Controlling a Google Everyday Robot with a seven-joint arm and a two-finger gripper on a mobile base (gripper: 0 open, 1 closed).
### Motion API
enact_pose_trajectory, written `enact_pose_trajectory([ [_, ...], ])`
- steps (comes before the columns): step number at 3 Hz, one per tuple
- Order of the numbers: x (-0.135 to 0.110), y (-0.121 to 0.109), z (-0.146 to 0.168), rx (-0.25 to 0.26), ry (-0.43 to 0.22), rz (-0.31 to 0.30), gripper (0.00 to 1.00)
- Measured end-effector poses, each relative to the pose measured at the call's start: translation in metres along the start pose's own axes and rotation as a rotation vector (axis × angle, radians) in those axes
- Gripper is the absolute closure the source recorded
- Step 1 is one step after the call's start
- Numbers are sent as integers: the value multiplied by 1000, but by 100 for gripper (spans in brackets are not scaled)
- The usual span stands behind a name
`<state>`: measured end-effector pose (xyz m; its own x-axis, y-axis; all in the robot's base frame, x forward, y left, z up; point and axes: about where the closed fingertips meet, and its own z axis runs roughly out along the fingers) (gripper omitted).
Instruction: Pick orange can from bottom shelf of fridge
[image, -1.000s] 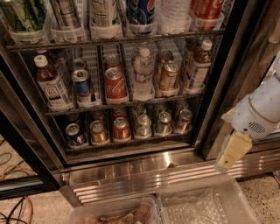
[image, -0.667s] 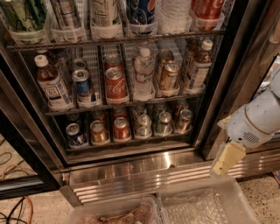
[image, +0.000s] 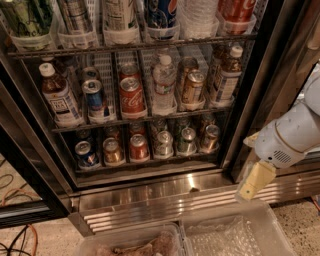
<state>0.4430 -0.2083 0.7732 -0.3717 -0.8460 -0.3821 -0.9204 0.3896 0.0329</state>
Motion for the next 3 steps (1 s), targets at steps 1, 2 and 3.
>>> enact_pose_trajectory([
  [1, 2, -5, 27, -20, -126, 91, 0],
  [2, -3, -16, 60, 14, -279, 181, 0],
  [3, -18, -33, 90, 65, -415, 240, 0],
])
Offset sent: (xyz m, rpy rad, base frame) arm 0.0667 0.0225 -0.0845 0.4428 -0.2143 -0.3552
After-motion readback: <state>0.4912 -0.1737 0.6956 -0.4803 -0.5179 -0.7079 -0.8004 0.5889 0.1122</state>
